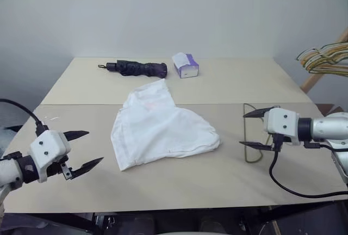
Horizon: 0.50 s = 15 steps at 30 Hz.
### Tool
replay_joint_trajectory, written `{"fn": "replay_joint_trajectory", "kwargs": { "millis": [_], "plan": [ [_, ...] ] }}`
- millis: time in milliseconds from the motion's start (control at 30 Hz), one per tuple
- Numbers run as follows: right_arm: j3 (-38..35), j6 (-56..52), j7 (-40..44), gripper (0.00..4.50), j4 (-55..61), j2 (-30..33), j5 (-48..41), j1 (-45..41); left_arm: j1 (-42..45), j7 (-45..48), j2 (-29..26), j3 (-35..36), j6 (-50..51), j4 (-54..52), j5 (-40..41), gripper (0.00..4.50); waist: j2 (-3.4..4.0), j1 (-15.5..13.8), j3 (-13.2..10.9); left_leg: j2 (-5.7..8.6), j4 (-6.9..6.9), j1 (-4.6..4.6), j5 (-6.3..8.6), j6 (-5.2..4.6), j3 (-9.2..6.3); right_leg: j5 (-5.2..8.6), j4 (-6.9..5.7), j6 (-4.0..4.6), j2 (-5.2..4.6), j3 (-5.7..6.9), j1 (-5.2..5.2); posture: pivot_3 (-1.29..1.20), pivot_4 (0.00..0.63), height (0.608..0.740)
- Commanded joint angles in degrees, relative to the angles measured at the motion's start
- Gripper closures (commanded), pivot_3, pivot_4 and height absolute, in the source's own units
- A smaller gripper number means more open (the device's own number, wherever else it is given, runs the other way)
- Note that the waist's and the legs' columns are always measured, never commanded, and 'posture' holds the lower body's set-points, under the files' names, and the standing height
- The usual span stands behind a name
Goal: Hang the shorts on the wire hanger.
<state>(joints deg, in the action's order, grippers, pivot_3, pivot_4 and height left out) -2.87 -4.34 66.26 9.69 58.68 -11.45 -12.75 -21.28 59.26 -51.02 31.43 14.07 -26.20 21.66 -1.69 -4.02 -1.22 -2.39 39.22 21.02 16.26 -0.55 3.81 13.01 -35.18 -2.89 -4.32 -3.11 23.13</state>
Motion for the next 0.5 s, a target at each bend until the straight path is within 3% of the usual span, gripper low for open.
{"fn": "replay_joint_trajectory", "kwargs": {
  "millis": [33, 300, 500],
  "plan": [
    [-0.92, 1.17, -0.06, 0.03, 0.63, 0.01, -0.13, -0.92, 0.45, -0.63, -0.49, 1.18, 0.89, -1.35, 0.29, 0.0, 0.0, -0.06, 0.0, 0.0, 0.0, 0.0, 0.0, 0.0, 0.0, 0.0, 0.0, 0.0, 0.0, 0.01, 0.0, 0.18, 0.0, 0.74],
    [-1.6, 1.04, -0.93, 0.03, 1.43, -0.1, -0.2, 0.65, 3.88, -1.43, -0.3, 0.87, 1.76, -0.76, 1.85, 0.0, 0.0, 0.04, 0.0, 0.0, 0.0, 0.01, 0.0, 0.0, 0.0, 0.0, 0.0, 0.0, 0.0, 0.01, 0.0, 0.15, 0.0, 0.74],
    [0.56, 1.48, -2.51, 0.03, 0.24, -1.25, 1.96, -0.18, 5.43, 0.06, -1.03, -3.29, 3.0, -1.72, 2.4, 0.0, 0.0, 0.22, 0.0, 0.01, 0.0, 0.0, 0.0, 0.0, 0.0, 0.0, 0.0, 0.0, 0.0, 0.01, 0.0, 0.12, 0.0, 0.74]
  ]
}}
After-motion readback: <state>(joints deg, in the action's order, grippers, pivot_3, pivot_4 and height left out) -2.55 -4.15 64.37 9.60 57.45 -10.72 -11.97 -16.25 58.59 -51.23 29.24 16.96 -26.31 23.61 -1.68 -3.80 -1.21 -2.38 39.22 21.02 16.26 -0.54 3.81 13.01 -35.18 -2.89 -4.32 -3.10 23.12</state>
